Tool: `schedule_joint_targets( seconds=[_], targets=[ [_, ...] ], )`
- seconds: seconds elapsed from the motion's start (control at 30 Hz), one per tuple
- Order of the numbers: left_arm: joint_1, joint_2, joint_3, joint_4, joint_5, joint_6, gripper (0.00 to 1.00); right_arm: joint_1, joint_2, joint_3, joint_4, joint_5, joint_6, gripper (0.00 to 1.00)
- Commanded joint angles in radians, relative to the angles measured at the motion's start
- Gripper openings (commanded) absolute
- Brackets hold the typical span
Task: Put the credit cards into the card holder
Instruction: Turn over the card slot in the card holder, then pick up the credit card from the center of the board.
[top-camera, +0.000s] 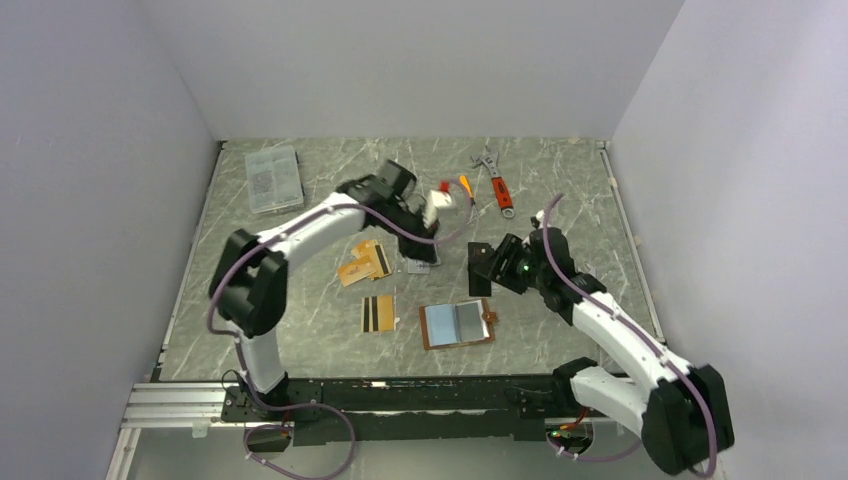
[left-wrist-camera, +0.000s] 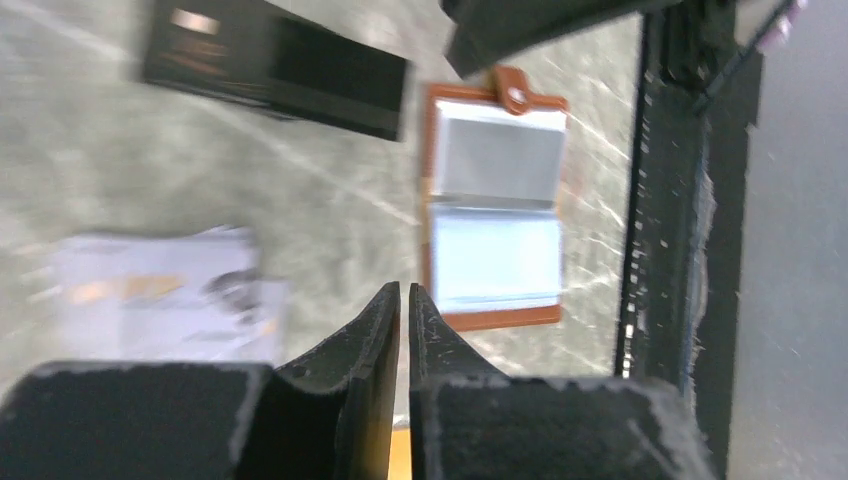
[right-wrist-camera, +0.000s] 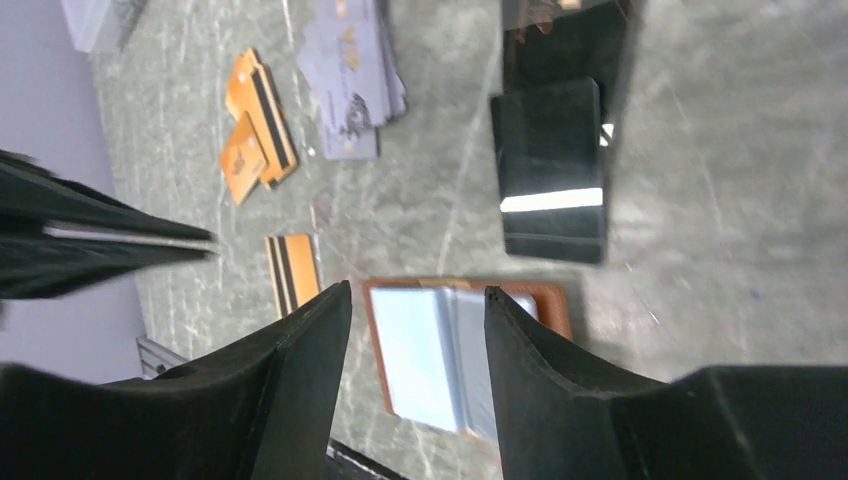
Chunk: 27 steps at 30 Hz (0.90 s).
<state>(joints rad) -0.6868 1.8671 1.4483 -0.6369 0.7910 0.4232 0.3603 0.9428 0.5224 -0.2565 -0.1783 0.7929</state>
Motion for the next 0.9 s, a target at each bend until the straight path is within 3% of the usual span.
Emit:
schedule_joint_targets(
  seconds=[0.0,0.2,0.4,0.57,0.87],
  targets=[
    [0.12,-0.105,0.052,-0.011,-0.02,-0.026,0.14,-0.002,0.168,0.12,0.201,-0.09,-0.013,0.55],
    [0.188,-0.049,-0.042,0.173,-0.159,-0.105,0.12,0.033,0.541,0.31,0.332,-0.118,-0.039,0.56],
    [0.187,0.068,-0.042,0.224,-0.237,-0.044,0.08,0.038,0.815,0.452,0.419,-0.159,-0.023,0.48],
    [0.184,0.109,-0.028,0.252,-0.274,-0.015,0.08,0.039,0.942,0.523,0.47,-0.19,0.008,0.46],
    [0.158,0.168,0.0,0.251,-0.34,0.014,0.07,0.038,1.018,0.546,0.511,-0.218,0.031,0.4]
  ],
)
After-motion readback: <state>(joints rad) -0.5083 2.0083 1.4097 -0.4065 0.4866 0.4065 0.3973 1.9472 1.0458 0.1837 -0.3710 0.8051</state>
